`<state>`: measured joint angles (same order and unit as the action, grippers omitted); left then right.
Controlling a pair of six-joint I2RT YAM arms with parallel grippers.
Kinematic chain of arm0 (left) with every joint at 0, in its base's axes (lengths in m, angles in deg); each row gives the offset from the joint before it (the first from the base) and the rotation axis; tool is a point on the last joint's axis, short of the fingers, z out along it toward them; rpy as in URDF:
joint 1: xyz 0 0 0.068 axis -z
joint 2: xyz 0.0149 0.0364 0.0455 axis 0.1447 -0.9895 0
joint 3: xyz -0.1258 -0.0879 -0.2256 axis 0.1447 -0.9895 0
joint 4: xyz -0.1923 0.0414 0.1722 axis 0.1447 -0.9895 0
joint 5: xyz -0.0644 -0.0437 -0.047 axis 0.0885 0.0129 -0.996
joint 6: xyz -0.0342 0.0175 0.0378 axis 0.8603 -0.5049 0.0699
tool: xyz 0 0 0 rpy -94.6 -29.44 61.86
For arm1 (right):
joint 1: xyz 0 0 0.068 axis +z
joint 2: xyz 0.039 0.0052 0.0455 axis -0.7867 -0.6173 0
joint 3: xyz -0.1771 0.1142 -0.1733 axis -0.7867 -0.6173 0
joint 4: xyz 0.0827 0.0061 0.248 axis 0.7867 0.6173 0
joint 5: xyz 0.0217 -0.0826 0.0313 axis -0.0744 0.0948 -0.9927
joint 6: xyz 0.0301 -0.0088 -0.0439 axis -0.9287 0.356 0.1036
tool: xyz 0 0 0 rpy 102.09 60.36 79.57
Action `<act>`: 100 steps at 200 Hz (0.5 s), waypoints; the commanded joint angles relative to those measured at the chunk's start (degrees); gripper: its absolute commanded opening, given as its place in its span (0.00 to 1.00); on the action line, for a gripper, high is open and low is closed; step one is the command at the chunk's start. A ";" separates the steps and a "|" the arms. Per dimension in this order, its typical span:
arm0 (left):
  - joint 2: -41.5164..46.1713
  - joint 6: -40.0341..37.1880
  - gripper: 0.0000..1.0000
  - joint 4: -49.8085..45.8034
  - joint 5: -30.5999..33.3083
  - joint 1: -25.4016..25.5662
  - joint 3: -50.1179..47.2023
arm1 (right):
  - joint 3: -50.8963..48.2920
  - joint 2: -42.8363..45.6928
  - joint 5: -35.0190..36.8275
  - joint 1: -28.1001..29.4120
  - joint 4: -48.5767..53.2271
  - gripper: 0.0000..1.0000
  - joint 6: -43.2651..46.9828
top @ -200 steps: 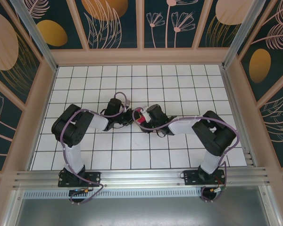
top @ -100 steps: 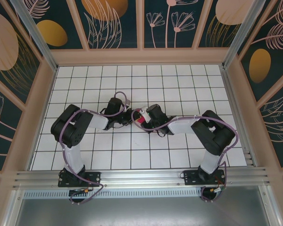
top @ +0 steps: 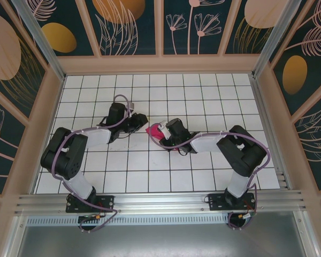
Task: Fold a paper plane with a square sheet of paper (pick it up from the middle)
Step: Fold the wing for the fifth time at the center of the table.
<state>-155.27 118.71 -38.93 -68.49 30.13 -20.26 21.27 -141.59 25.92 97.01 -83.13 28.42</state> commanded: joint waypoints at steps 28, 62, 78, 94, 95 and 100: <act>2.27 -2.45 0.27 -3.70 1.13 -0.87 -1.04 | -0.08 -1.28 -1.52 0.37 -1.66 0.18 0.64; 3.38 -2.74 0.27 -4.13 1.44 -1.06 -1.59 | -0.32 -0.63 -4.18 -0.01 -2.54 0.04 -0.34; 4.23 -2.82 0.27 -3.75 1.50 -1.05 -2.10 | -0.46 -0.08 -7.30 -0.84 -3.50 0.00 -2.10; 5.18 -2.73 0.27 -2.79 1.49 -1.06 -3.01 | -1.09 0.67 -11.27 -2.13 -5.48 0.00 -4.83; 5.22 -2.64 0.28 -2.71 1.44 -1.06 -3.05 | -1.14 0.66 -11.50 -2.23 -5.65 0.00 -5.04; 5.49 -2.63 0.28 -2.29 1.31 -1.06 -3.37 | -1.30 0.81 -12.87 -2.71 -6.23 0.00 -5.94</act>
<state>-152.29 117.27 -42.10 -67.61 29.58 -22.18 21.13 -141.85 20.42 96.13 -85.25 26.64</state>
